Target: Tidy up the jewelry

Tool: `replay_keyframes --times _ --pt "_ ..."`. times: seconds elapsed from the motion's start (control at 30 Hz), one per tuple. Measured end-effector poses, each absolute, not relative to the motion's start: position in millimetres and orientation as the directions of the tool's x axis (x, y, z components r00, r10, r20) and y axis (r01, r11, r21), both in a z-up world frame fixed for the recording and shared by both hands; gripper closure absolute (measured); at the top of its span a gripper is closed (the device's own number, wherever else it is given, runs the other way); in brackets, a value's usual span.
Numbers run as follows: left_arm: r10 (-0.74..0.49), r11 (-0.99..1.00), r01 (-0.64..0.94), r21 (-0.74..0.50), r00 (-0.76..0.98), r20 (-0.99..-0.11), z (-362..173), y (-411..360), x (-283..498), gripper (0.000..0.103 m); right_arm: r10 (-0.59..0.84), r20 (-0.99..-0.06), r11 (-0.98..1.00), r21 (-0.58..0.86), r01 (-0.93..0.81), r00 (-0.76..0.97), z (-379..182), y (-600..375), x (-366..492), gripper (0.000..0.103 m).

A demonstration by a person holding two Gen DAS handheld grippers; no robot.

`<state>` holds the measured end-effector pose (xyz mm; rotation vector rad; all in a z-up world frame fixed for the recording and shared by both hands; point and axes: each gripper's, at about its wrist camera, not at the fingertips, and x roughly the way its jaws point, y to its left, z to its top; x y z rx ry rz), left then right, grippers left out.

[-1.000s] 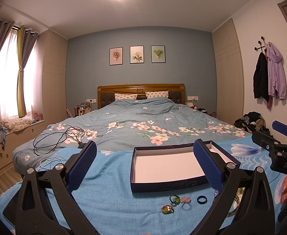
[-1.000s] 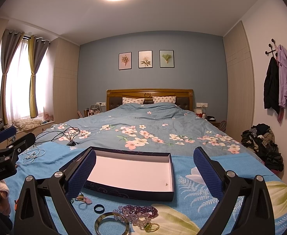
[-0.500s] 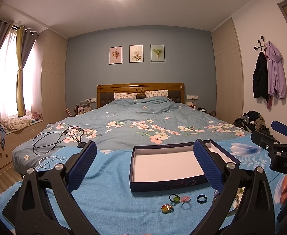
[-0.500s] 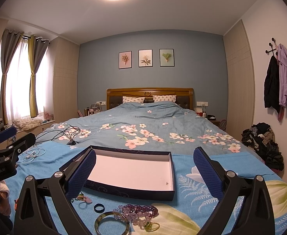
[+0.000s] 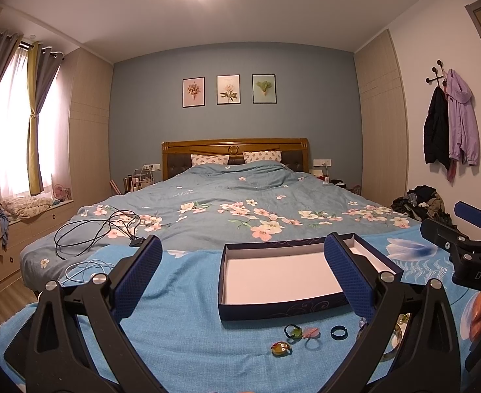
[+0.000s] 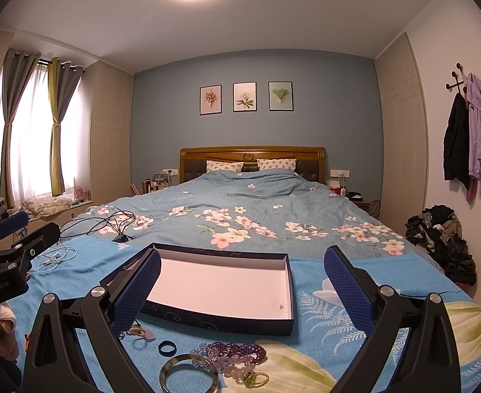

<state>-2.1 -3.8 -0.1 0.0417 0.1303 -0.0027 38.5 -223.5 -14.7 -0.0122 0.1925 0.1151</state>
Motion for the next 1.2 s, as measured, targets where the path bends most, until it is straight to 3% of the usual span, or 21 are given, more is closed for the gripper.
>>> replay_keyframes --times 0.6,0.77,0.93,1.0,1.2 --pt "-0.009 0.999 0.014 0.036 0.990 -0.141 0.0 -2.6 0.3 0.006 0.126 -0.217 0.991 -0.006 -0.131 0.968 -15.8 -221.2 40.6 0.007" --pt "-0.013 0.999 0.022 0.048 0.986 -0.166 -3.5 5.6 0.9 0.006 0.158 -0.303 0.984 -0.033 -0.176 0.940 -23.2 -218.5 46.9 0.007" --pt "-0.031 0.997 0.049 0.065 0.965 -0.259 -14.7 22.8 3.4 0.006 0.208 -0.451 0.967 -0.041 -0.253 0.868 -40.1 -216.5 56.4 0.007" --pt "-0.031 0.995 0.057 0.076 0.952 -0.306 -22.1 31.0 4.2 0.006 0.241 -0.527 0.955 -0.021 -0.296 0.815 -50.7 -215.8 60.7 0.023" --pt "-0.107 0.990 0.138 0.042 0.899 -0.425 -42.3 60.9 3.5 0.006 0.319 -0.656 0.929 0.073 -0.363 0.684 -74.8 -216.4 67.6 0.053"
